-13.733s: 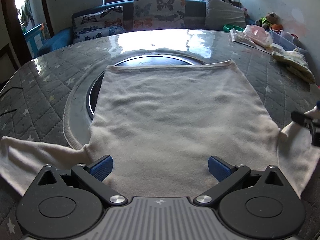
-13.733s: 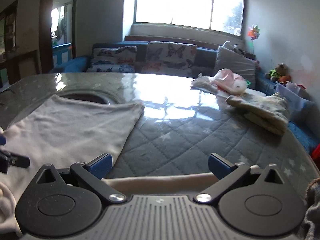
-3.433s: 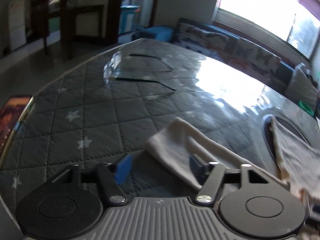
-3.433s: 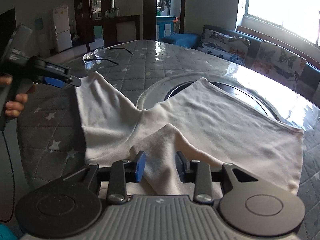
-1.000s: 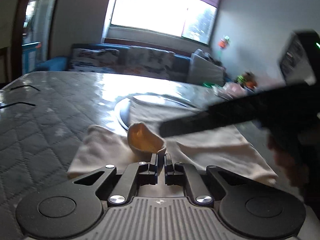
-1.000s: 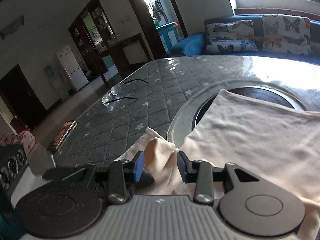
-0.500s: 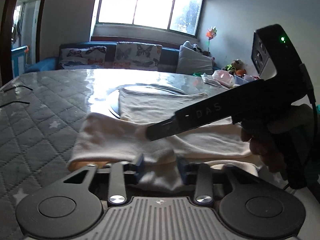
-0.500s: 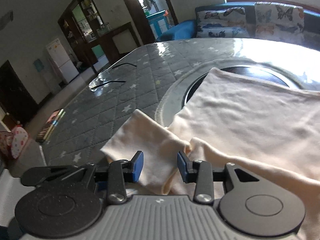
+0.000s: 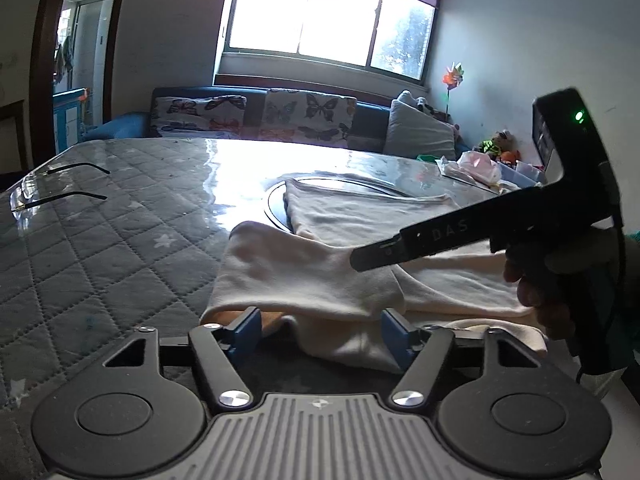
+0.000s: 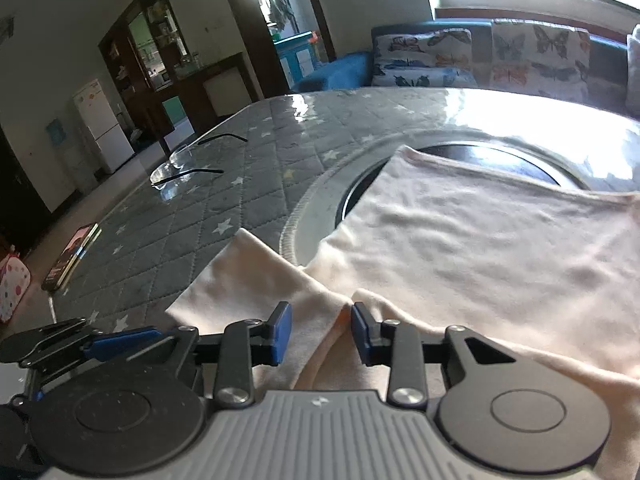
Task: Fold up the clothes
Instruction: 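Fold the held sleeve across the shirt body and open the left gripper, then grasp the shirt hem with the right gripper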
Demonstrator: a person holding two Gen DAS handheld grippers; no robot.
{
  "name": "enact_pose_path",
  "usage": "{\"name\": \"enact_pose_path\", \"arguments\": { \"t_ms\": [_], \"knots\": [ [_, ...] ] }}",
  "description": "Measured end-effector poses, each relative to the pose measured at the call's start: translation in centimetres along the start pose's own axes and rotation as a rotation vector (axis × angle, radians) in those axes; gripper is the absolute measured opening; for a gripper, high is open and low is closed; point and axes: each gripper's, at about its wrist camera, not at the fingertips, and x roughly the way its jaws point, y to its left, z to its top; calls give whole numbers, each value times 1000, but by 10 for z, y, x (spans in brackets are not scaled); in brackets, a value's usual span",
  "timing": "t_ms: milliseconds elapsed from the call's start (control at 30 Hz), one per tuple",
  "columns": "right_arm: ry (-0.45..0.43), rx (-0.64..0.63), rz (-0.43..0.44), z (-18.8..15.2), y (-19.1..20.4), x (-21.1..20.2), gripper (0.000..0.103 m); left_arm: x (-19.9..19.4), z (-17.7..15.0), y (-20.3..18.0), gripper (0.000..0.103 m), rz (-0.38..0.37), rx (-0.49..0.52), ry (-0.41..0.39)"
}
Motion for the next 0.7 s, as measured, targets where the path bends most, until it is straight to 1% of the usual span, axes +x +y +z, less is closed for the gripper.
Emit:
{"name": "enact_pose_path", "arguments": {
  "t_ms": [133,167,233,333,400,500,600,700],
  "knots": [
    [0,25,14,0,-6,5,33,0,0,1,75,4,-7,0],
    [1,25,20,0,-6,5,32,0,-1,1,76,6,-5,0],
    [-5,16,25,-1,-4,4,18,1,-1,0,77,14,-6,7],
    [-21,-4,33,-1,-1,0,12,2,-1,0,77,14,-16,13],
    [-30,-6,24,-2,0,0,12,2,1,-1,77,18,-17,12],
    [-17,15,15,-3,-3,4,18,1,3,-1,81,29,-19,8],
    [-13,22,27,-6,-5,5,18,1,3,1,83,41,-19,9],
    [-21,-4,43,-7,-1,0,5,4,3,2,84,51,-16,19]
  ]
}}
